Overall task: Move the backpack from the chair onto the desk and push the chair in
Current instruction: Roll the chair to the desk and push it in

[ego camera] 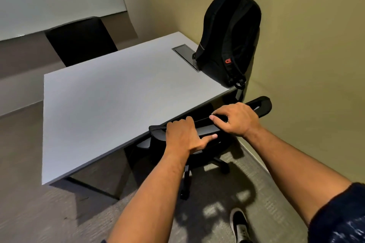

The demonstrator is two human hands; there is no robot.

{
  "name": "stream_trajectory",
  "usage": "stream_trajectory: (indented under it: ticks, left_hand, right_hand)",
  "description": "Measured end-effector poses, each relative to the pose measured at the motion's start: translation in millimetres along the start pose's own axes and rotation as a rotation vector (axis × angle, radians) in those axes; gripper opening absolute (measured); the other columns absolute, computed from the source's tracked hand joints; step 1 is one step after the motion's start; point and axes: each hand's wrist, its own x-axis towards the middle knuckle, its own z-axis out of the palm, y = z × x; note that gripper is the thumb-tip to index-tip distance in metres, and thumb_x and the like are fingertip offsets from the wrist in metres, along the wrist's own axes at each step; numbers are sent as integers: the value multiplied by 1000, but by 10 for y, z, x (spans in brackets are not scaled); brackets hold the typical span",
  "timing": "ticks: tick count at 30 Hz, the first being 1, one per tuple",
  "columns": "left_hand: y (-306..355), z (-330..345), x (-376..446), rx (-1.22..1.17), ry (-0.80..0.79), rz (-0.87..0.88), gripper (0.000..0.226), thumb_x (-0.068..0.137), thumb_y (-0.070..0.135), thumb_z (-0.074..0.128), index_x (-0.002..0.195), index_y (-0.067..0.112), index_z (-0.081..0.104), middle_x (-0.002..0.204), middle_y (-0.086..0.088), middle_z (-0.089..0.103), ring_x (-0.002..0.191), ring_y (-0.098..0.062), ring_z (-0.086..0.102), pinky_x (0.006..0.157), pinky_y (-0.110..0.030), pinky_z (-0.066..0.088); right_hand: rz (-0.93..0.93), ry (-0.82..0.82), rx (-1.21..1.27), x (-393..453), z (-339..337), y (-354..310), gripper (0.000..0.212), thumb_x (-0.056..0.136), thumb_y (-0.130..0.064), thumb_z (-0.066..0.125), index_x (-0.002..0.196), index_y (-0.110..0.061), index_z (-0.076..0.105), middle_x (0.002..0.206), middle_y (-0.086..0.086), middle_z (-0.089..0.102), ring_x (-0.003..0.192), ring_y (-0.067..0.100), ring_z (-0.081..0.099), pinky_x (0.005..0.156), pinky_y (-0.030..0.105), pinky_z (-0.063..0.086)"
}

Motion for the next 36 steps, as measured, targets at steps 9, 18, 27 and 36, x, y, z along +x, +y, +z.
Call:
stream_trajectory:
  ticks: [9,18,27,36]
  left_hand:
    - [123,-83,173,35,-80,-91,103,64,103,23,102,13,58,77,-2,59,63,-24,48,61,-36,37]
    - [-155,-126,174,65,-138,-137,102,64,103,29,106,14,56,88,-4,66,80,-27,66,66,-37,44]
    - [-456,-51,228,74,-65,-159,107,62,104,18,105,15,57,86,-4,67,79,-28,65,66,-37,39]
    - [-884,-5,236,61,-35,-243,109,58,105,15,104,15,56,85,-4,68,77,-28,65,64,-36,38]
  right_hand:
    - [-79,-2,68,251,95,234,65,92,-65,33,136,-30,67,141,-9,64,135,10,55,104,39,44]
    - [-118,-51,98,454,139,-14,72,93,-65,30,153,-30,47,160,-10,44,148,7,37,115,39,34]
    - [-183,-89,123,793,200,-192,62,99,-61,38,154,-33,46,162,-11,40,150,6,32,116,37,30]
    - [-253,-127,99,1164,295,-545,64,101,-62,32,156,-32,42,163,-10,38,151,7,30,117,36,29]
